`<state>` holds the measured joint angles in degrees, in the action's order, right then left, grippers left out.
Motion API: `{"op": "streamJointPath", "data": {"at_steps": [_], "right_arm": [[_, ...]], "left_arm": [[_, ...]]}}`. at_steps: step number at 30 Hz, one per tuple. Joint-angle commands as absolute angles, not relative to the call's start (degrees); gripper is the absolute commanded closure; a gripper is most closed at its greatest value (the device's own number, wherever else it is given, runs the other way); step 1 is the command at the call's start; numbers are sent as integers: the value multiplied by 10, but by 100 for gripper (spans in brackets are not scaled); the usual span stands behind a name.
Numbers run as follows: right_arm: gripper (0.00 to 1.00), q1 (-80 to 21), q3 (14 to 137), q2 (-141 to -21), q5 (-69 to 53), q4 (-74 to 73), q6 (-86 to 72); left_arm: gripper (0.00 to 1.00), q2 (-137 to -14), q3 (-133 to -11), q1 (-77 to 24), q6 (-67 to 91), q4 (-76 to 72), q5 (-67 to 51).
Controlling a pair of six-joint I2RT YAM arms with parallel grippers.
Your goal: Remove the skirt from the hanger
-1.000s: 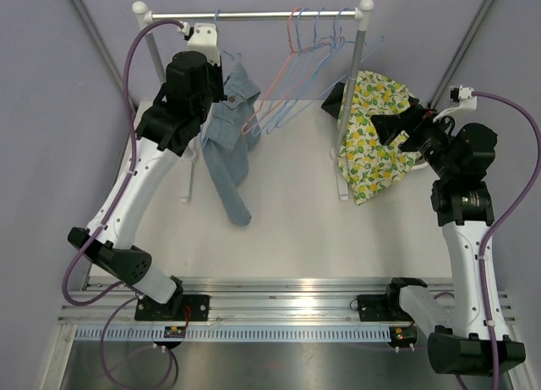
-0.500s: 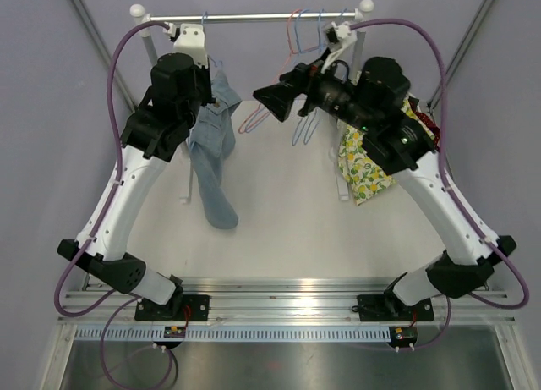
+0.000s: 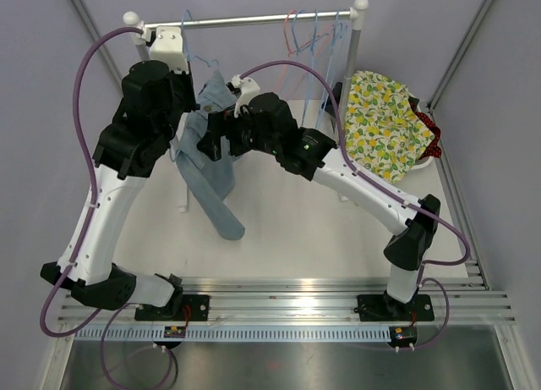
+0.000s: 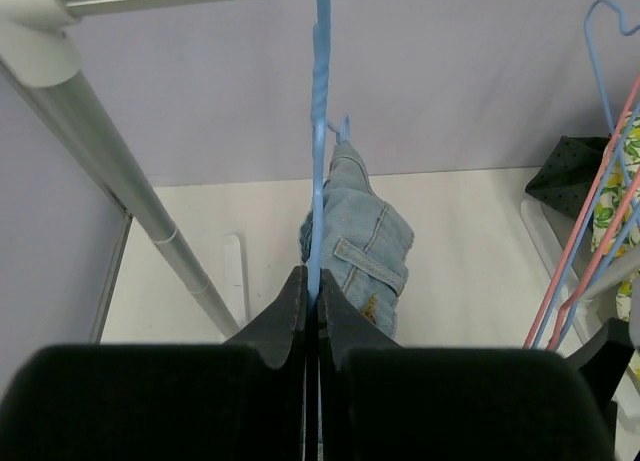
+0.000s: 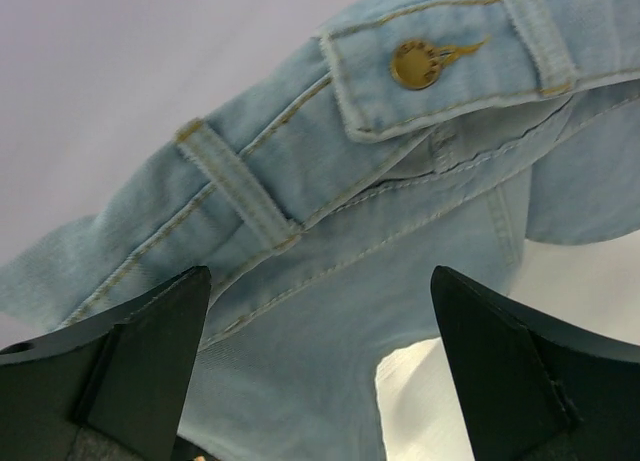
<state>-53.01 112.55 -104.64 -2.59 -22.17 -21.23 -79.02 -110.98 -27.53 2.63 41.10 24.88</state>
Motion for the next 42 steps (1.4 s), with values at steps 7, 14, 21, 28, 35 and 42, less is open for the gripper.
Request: {"op": "streamJointPath", "data": {"at_steps": [7, 14, 21, 28, 35, 42], "right_arm": [[0, -558, 1148, -1034, -4, -173, -260], [1, -569, 1149, -1010, -15, -150, -280], [1, -573, 1143, -982, -44, -117, -313], [0, -583, 1145, -976, -51, -112, -337], [0, -614, 1160, -991, 59, -224, -326], [1, -623, 1092, -970, 69, -207, -341]], "left_arm": [[100, -757, -1121, -274, 31, 351, 253], [100, -750, -1109, -274, 29, 346, 256], [100, -745, -1102, -274, 29, 342, 259], [100, -744, -1104, -274, 27, 342, 260], [100, -747, -1120, -274, 20, 345, 260], [100, -756, -1143, -274, 21, 351, 255]]}}
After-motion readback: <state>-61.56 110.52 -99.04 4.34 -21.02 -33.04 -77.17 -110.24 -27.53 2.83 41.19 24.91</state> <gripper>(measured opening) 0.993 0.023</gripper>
